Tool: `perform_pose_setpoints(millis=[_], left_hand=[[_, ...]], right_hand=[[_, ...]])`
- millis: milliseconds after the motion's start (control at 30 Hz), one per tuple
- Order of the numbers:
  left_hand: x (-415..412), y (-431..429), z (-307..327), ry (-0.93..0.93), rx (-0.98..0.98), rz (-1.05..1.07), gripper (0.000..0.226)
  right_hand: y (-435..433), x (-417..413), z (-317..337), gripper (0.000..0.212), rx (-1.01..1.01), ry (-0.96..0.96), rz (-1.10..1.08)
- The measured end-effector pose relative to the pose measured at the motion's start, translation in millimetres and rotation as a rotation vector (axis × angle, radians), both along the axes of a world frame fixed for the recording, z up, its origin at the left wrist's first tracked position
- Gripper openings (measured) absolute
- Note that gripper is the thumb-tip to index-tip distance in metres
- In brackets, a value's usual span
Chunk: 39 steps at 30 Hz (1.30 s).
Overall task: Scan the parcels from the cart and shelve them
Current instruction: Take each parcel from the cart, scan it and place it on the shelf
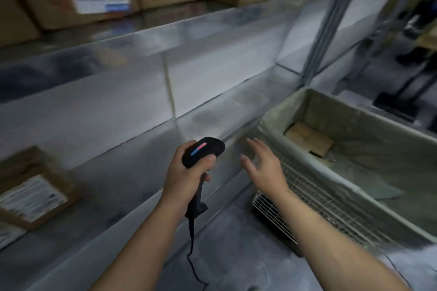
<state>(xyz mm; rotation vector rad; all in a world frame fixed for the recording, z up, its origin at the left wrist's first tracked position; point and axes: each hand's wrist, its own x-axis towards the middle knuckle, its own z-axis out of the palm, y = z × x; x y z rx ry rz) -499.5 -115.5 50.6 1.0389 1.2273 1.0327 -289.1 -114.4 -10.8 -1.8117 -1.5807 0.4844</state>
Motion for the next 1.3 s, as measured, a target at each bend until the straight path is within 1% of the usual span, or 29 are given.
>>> perform_pose_setpoints(millis=[33, 100, 233, 300, 367, 467, 500, 600, 633, 733, 933, 1067, 1133, 1300], left_hand=[[18.6, 2.7, 0.6, 0.004, 0.004, -0.024, 0.045], [55.5, 7.1, 2.2, 0.013, 0.022, -0.070, 0.042], [120.7, 13.0, 3.4, 0.028, 0.051, -0.129, 0.036], [148.4, 14.9, 3.1, 0.021, 0.061, -0.153, 0.036], [173.5, 15.8, 1.5, 0.017, 0.066, -0.179, 0.039], [203.6, 15.4, -2.0, 0.014, 0.041, -0.202, 0.049], [211.6, 15.9, -3.4, 0.012, 0.025, -0.209, 0.051], [230.6, 20.7, -7.6, 0.019, 0.000, -0.242, 0.056], [236.6, 24.3, -8.9, 0.027, -0.004, -0.253, 0.056], [253.8, 38.2, -13.1, 0.053, -0.002, -0.303, 0.052], [295.8, 85.5, -28.3, 0.072, -0.013, -0.396, 0.053], [327.4, 136.0, -44.5, 0.090, -0.034, -0.451, 0.059], [342.1, 160.5, -52.1, 0.105, -0.055, -0.485, 0.055], [376.5, 211.4, -78.8, 0.145, -0.103, -0.594, 0.039]], right_hand=[[-1.6, 18.8, 0.4, 0.057, 0.007, -0.002, -0.020], [-5.5, 55.6, 0.6, 0.058, 0.007, 0.001, -0.057], [-15.5, 119.0, 1.6, 0.075, 0.001, 0.036, -0.125], [-21.5, 146.9, 0.0, 0.080, -0.009, 0.061, -0.146], [-27.5, 172.0, -1.1, 0.078, -0.013, 0.076, -0.170], [-35.9, 202.2, -5.3, 0.066, -0.039, 0.079, -0.222], [-37.7, 210.4, -7.9, 0.066, -0.045, 0.084, -0.238], [-40.1, 229.7, -14.2, 0.073, -0.054, 0.101, -0.287], [-39.7, 235.2, -15.8, 0.072, -0.052, 0.106, -0.302], [-35.5, 250.7, -20.9, 0.059, -0.055, 0.116, -0.347], [-5.8, 279.8, -36.3, 0.059, -0.110, 0.141, -0.409], [26.5, 299.0, -56.4, 0.061, -0.161, 0.151, -0.468], [41.3, 306.4, -68.1, 0.061, -0.216, 0.171, -0.496], [74.0, 319.5, -106.6, 0.064, -0.342, 0.217, -0.574]])
